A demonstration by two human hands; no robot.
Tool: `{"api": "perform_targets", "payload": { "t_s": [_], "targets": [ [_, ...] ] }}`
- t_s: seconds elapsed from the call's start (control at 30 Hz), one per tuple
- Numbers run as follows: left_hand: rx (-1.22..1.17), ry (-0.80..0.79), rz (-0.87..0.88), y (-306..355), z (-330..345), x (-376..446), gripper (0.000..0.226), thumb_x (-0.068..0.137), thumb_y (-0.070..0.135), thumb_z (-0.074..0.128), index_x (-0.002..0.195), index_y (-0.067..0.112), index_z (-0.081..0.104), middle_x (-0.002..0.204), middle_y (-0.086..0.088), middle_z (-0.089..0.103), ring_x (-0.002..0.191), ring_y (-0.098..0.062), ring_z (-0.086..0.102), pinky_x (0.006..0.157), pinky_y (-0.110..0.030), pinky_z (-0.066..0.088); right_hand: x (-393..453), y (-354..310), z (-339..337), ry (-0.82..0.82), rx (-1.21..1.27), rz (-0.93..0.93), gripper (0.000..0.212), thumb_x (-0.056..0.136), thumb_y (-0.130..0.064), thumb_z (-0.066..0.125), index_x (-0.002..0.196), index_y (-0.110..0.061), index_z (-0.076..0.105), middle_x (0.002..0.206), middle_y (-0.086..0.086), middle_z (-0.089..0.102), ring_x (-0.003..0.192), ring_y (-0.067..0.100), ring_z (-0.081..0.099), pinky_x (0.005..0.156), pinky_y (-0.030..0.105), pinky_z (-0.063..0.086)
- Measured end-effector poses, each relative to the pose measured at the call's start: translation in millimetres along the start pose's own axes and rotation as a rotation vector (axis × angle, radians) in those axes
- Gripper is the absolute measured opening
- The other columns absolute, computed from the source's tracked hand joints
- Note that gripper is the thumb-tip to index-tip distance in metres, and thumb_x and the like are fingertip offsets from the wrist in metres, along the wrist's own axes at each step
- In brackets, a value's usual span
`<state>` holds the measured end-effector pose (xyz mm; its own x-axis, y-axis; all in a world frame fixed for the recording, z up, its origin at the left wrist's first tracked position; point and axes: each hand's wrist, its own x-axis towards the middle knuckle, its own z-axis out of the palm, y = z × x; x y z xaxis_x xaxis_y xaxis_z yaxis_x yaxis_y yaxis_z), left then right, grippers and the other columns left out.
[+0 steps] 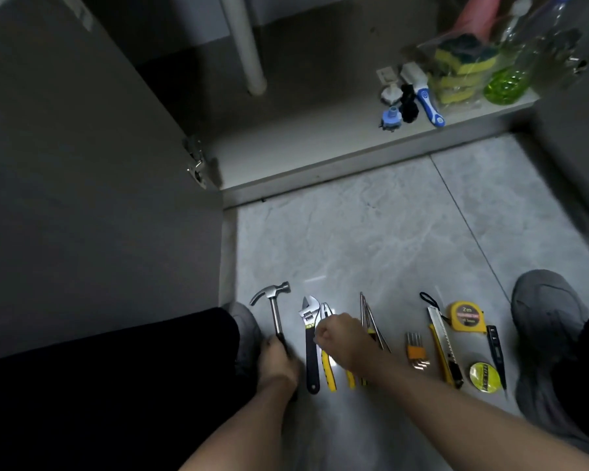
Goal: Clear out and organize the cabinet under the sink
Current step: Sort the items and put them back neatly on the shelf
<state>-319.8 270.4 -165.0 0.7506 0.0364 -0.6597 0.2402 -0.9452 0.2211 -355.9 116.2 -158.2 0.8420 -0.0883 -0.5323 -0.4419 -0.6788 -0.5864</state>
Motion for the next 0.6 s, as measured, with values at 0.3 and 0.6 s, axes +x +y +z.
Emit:
{"api": "perform_targets", "payload": {
  "t_s": [0.3, 0.6],
  "targets": [
    [-0.134, -0.053, -0.204, 9.1, 1.5, 27.0, 0.047, 0.083, 0.036, 0.073, 0.119, 0.01, 0.056, 0.121, -0.012, 0.065, 0.115, -0.03, 0.063, 0.091, -0.031, 0.05, 48.1, -20.4, 30.6, -0.101, -0.54, -0.037, 0.024, 0.09, -0.021, 0.066, 0.111, -0.009, 0.067, 0.111, 0.01, 0.07, 0.105, 0.032, 0.067, 0.084, 0.036, 0.052],
    [-0.226, 0.124, -0.235, 15.8, -22.4, 19.9, 0.043, 0.094, 0.033, 0.053, 0.126, 0.004, 0.055, 0.134, -0.022, 0.056, 0.125, -0.04, 0.053, 0.102, -0.04, 0.042, 55.9, -30.8, 16.2, -0.009, -0.04, 0.361, 0.023, 0.069, -0.026, 0.075, 0.075, -0.017, 0.054, 0.092, 0.002, 0.074, 0.094, 0.022, 0.07, 0.074, 0.026, 0.055]
  ]
}}
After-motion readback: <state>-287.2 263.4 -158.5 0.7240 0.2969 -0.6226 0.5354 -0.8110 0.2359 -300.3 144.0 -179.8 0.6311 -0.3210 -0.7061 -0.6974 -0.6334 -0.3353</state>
